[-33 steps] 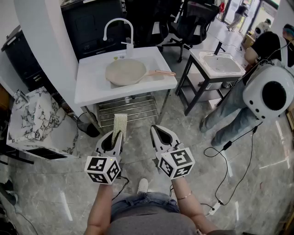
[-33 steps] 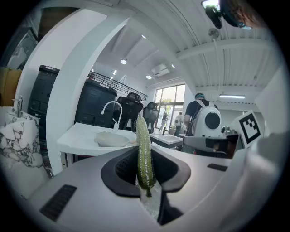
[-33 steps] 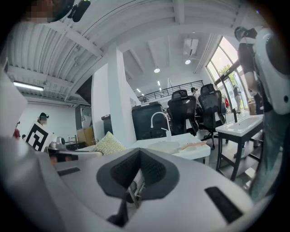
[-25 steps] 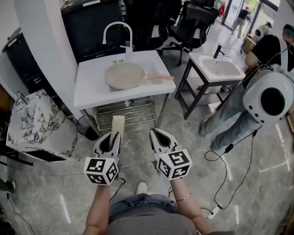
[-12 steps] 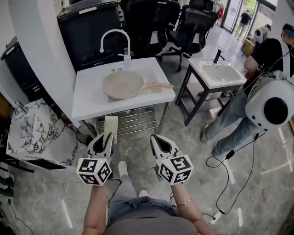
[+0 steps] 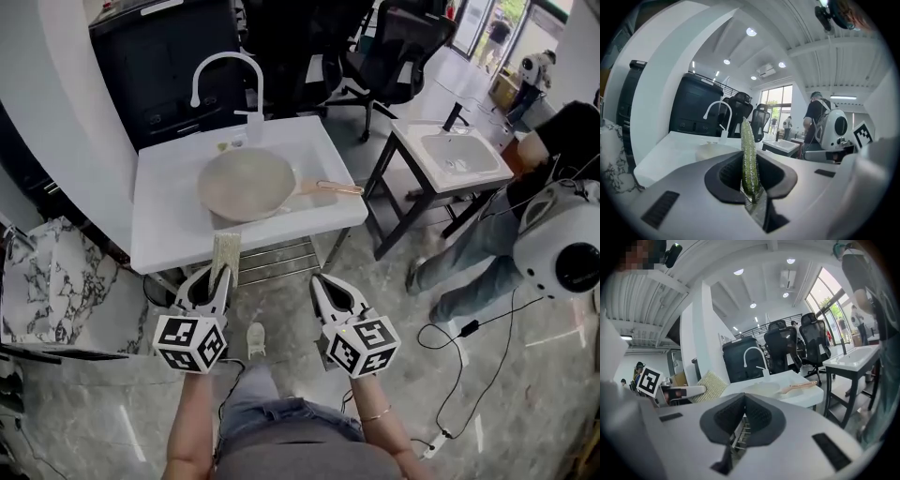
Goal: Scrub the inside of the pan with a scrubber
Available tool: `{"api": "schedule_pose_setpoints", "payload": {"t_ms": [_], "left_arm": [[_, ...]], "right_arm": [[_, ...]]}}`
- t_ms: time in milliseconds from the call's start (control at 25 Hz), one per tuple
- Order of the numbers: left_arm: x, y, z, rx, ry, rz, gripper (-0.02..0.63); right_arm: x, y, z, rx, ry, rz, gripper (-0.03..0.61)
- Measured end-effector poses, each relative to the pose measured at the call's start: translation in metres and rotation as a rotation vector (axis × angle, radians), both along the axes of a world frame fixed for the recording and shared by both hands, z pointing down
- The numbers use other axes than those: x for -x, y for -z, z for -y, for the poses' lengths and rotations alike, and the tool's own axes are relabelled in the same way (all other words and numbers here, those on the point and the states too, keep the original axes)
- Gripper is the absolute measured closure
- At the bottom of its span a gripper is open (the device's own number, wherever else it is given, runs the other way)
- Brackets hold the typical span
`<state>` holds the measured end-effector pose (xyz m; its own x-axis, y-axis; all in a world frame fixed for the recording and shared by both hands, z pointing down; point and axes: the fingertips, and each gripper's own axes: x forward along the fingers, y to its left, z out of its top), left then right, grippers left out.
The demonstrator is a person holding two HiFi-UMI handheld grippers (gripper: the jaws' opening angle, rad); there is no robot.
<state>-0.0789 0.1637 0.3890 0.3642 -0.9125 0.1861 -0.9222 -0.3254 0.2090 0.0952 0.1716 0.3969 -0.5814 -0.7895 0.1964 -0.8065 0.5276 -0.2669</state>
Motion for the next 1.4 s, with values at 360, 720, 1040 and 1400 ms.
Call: {"api": "schedule_pose_setpoints", "payload": {"t_ms": [360,720,1040,1400], "left_arm": [[0.024,-0.011,0.113,0.057,-0.069,0.001,0.548],[0.052,-0.019,0.209,0.098,-0.126,-0.032,0.548],[0.057,-0.036,0.251,0.139,-0.179,-0.063,0.548],[0.041,-0.048,0.275,0.171,-0.276,-0.030,0.548]], "right_arm": [[0.042,0.001,0.112,0.020,-0.027,-0.029,0.568],[0.069,0.001,0.203,0.045,-0.092,-0.033,0.568],[0.077,-0.010,0.239,0.075,-0.139,-0.060,0.568],[0.061,-0.017,0.260,0.099,-0.192,-0.088,0.568]]}}
